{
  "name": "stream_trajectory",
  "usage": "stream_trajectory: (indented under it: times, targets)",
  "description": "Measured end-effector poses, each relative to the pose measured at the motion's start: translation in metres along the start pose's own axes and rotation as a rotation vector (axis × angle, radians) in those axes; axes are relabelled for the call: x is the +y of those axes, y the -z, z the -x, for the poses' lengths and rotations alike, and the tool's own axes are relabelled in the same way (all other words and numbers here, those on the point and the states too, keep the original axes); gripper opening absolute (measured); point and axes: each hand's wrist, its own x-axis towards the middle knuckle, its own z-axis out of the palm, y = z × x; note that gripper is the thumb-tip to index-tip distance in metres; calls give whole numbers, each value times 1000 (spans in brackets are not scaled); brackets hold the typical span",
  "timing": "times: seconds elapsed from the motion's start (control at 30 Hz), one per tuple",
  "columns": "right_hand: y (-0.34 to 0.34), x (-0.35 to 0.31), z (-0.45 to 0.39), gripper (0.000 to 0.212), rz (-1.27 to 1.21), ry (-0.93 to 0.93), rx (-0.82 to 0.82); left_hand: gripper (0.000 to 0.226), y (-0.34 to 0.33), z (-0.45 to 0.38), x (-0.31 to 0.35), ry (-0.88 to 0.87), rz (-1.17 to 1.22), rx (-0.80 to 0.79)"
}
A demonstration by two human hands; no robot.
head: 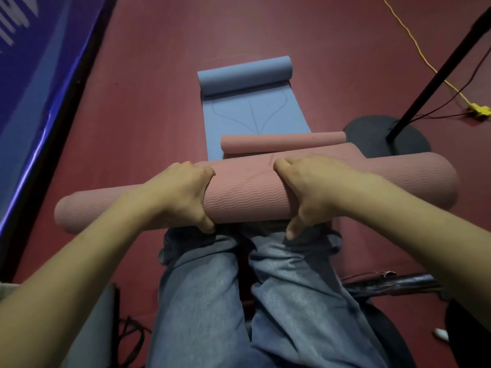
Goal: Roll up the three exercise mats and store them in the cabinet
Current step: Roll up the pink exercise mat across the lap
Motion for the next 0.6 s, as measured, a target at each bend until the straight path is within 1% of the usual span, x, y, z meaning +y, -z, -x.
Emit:
stream_trajectory:
  times: [0.07, 0.13, 0.3, 0.4, 0.53, 0.6]
  targets:
    - [-4, 0, 0, 90, 54, -3, 53, 80, 0, -1, 5, 2, -29, 5]
    - [-5, 3, 2, 88, 69, 15, 70, 82, 0, 0, 8, 4, -50, 0]
    - [-5, 8, 20, 79, 27, 45, 33, 81, -4, 17, 20, -15, -10, -33]
    - [-4, -4, 32, 77, 68, 75, 8, 80, -9, 32, 24, -6, 9, -54]
    - [-8, -18, 50, 80, 14, 115, -37, 85, -8, 55, 24, 0, 37, -154]
    - [-15, -24, 60, 74, -18, 152, -65, 89, -14, 69, 26, -1, 47, -197]
